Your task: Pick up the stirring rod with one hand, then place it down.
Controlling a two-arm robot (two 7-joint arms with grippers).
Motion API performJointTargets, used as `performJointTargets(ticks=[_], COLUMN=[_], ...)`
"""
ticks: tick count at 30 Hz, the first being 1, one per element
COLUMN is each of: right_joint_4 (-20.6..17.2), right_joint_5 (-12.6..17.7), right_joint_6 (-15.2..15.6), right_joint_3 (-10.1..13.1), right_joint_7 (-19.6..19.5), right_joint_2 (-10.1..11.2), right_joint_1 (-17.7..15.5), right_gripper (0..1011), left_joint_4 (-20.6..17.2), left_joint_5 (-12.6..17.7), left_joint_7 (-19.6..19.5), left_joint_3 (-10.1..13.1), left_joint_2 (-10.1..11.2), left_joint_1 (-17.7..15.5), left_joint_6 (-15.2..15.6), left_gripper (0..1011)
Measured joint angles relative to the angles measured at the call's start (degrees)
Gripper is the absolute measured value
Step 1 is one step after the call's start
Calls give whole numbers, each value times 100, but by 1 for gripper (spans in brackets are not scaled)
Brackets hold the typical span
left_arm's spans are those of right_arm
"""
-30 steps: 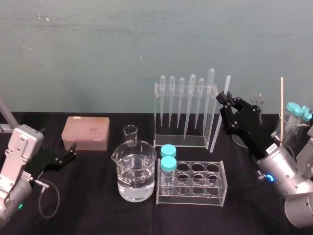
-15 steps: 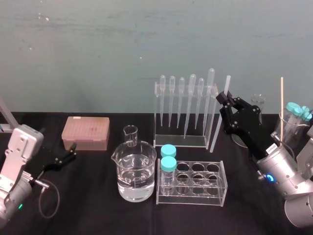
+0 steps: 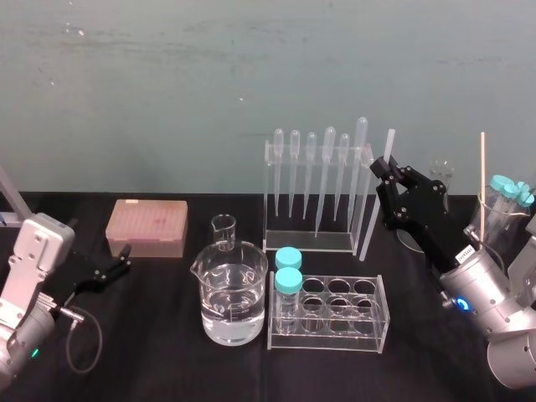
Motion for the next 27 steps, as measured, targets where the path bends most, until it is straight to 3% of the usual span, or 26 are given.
performJointTargets(ticks=[27], right_joint_4=[0], right_joint_5=[0], right_joint_6=[0], right_joint_3=[0], right_joint_7=[0], right_joint_2=[0], right_joint_1=[0], right_gripper=[69], left_joint_4=[0], left_joint_5=[0], left_joint_7=[0], left_joint_3=[0], left_joint_2=[0], left_joint_1=[0], left_joint_6=[0], left_gripper=[1000])
